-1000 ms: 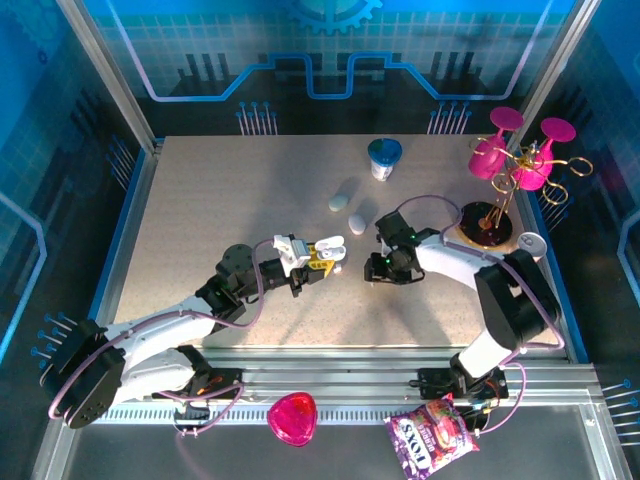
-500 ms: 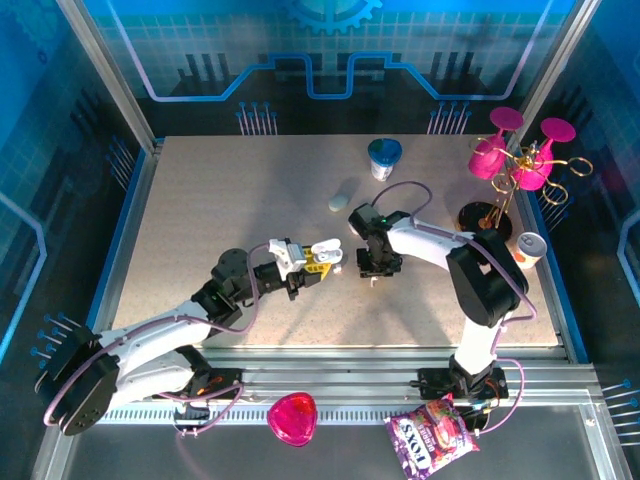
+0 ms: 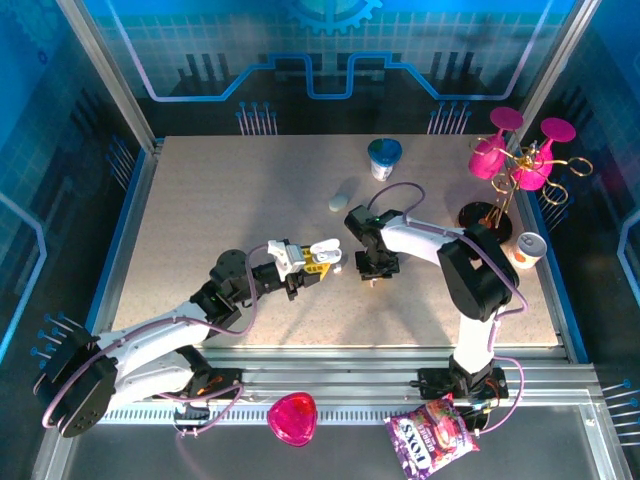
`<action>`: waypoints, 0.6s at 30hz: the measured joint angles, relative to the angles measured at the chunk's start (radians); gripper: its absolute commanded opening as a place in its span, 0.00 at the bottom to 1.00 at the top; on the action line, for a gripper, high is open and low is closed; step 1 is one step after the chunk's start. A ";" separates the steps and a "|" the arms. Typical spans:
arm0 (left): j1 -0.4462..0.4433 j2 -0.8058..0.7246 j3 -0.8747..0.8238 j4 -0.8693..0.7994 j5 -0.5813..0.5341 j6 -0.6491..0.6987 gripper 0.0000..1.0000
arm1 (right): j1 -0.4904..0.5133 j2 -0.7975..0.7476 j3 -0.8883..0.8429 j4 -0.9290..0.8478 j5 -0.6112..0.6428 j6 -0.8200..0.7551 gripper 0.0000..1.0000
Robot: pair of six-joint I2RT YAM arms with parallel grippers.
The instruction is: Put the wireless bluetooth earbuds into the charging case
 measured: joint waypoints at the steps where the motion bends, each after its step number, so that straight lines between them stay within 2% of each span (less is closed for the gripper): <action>1: 0.000 0.000 0.000 0.000 0.000 0.000 0.17 | 0.000 0.002 0.002 0.000 -0.002 0.000 0.25; 6: 0.000 0.000 0.000 0.000 0.000 0.000 0.17 | 0.000 0.006 0.008 -0.001 -0.008 -0.001 0.19; 14: 0.000 0.005 0.000 0.000 0.000 0.001 0.18 | 0.000 -0.011 0.000 0.000 -0.007 -0.003 0.20; 18: 0.000 0.027 0.000 0.002 -0.014 -0.002 0.18 | -0.001 -0.095 -0.030 0.005 -0.002 -0.003 0.21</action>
